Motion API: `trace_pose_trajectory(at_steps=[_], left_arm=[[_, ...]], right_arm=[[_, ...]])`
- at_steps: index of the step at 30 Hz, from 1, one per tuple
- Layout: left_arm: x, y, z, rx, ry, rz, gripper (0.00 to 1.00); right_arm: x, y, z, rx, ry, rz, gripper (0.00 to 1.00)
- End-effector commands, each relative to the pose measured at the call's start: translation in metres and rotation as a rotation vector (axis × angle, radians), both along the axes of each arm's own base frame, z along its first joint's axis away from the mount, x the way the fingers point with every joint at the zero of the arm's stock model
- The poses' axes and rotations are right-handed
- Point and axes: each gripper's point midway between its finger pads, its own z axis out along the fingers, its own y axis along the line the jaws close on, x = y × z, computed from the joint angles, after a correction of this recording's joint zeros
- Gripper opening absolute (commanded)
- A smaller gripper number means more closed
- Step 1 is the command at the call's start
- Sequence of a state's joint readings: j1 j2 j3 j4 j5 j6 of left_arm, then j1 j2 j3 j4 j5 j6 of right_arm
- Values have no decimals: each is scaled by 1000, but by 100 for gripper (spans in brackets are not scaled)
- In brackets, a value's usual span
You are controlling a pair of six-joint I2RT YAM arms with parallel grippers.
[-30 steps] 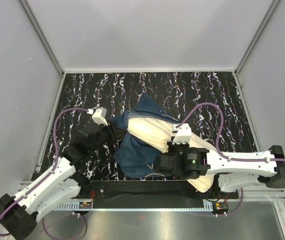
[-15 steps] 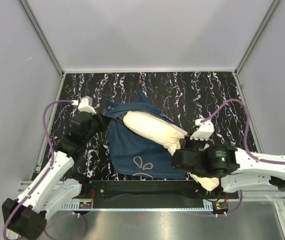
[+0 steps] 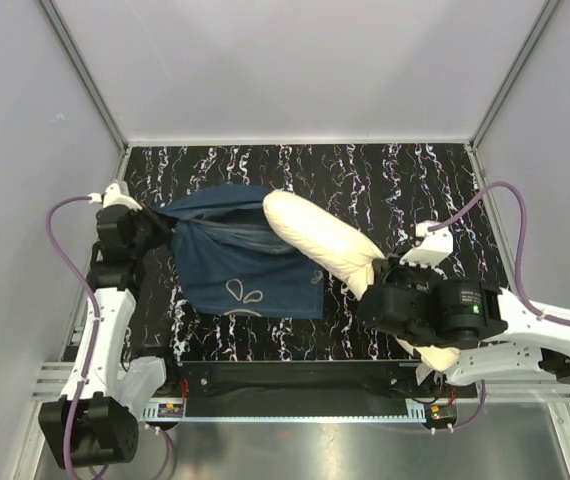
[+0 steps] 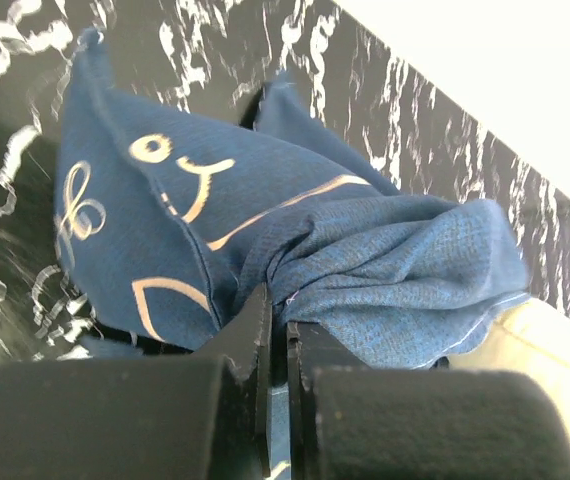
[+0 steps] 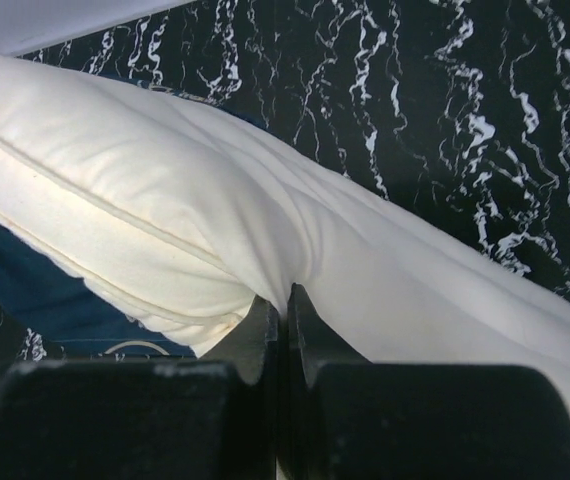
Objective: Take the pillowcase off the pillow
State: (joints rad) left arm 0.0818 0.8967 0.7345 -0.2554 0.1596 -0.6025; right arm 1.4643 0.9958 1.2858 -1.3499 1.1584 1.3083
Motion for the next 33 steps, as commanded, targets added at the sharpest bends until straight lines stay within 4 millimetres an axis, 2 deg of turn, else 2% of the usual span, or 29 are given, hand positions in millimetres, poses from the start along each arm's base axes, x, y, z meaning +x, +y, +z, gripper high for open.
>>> trace_pose_trajectory(at_steps=[1, 2, 3, 5, 6, 7, 8, 10, 11, 14, 15, 17, 18, 20, 29, 33], left_arm=[[5, 7, 55, 10, -136, -31, 0], [3, 15, 57, 13, -134, -11, 0], [3, 18, 60, 17, -140, -5, 0], [1, 29, 65, 23, -151, 17, 0], [0, 32, 67, 23, -156, 22, 0], [-1, 32, 69, 22, -161, 16, 0], [-2, 37, 69, 22, -161, 28, 0], [-3, 42, 68, 24, -161, 33, 0], [-4, 43, 68, 26, -163, 38, 0], [-7, 46, 71, 45, -177, 49, 0], [-8, 46, 71, 50, -175, 50, 0], [-9, 47, 72, 63, -178, 54, 0], [-9, 48, 73, 66, -179, 56, 0], [-10, 49, 73, 76, -179, 61, 0], [-13, 53, 75, 114, -205, 79, 0], [-14, 55, 72, 125, -200, 85, 0]], right_arm=[[19, -65, 55, -219, -191, -111, 0], [23, -59, 65, -167, -206, -126, 0], [25, -62, 71, -279, -218, -99, 0], [34, -64, 78, -307, -224, -111, 0], [41, -54, 93, -313, -258, -93, 0], [47, -46, 88, -316, -254, -60, 0], [56, -48, 95, -274, -266, -94, 0], [68, -44, 93, -312, -245, -71, 0], [82, -47, 84, -363, -208, -108, 0], [106, -34, 68, -425, -154, -100, 0], [116, -44, 64, -437, -135, -131, 0], [132, -42, 56, -409, -119, -116, 0], [141, -56, 53, -403, -105, -153, 0], [150, -60, 43, -401, -82, -152, 0], [167, -119, 20, -427, 7, -264, 0], [177, -133, 3, -429, 55, -278, 0]])
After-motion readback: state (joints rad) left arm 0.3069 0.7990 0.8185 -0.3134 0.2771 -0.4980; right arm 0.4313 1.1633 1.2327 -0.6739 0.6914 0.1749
